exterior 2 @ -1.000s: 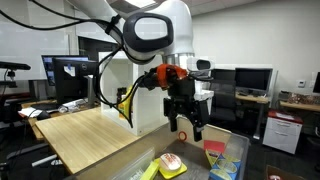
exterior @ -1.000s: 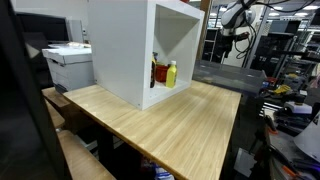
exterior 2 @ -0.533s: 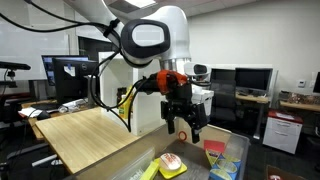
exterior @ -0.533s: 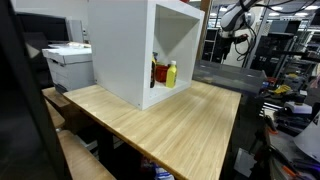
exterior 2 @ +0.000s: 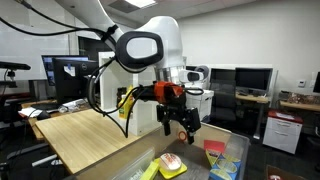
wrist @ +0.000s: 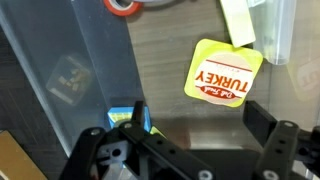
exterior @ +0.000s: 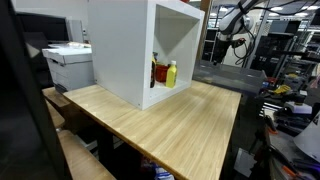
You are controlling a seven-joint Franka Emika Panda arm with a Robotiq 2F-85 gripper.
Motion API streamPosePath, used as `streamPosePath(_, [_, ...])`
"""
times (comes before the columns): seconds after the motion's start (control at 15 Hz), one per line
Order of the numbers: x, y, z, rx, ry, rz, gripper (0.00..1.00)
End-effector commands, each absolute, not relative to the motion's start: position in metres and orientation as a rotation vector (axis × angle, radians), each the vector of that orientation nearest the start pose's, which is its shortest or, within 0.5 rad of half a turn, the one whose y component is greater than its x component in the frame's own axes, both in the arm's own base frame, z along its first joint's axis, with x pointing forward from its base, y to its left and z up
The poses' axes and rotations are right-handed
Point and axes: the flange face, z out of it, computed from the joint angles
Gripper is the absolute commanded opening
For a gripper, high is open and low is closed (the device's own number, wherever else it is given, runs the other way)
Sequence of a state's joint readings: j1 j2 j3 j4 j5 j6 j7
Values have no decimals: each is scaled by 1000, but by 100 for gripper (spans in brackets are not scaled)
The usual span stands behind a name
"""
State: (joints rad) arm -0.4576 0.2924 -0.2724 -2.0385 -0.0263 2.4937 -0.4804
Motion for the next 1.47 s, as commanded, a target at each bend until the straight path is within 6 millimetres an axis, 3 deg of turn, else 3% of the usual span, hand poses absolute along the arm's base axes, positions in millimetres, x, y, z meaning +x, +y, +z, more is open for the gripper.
streamPosePath(0.0, [446,-397,319,-3260,300,-241,100])
streamPosePath(0.33, [445,-397,310,-3246,255,-292,100])
streamPosePath(1.4, [426,-401,304,-3249,226,-152,100])
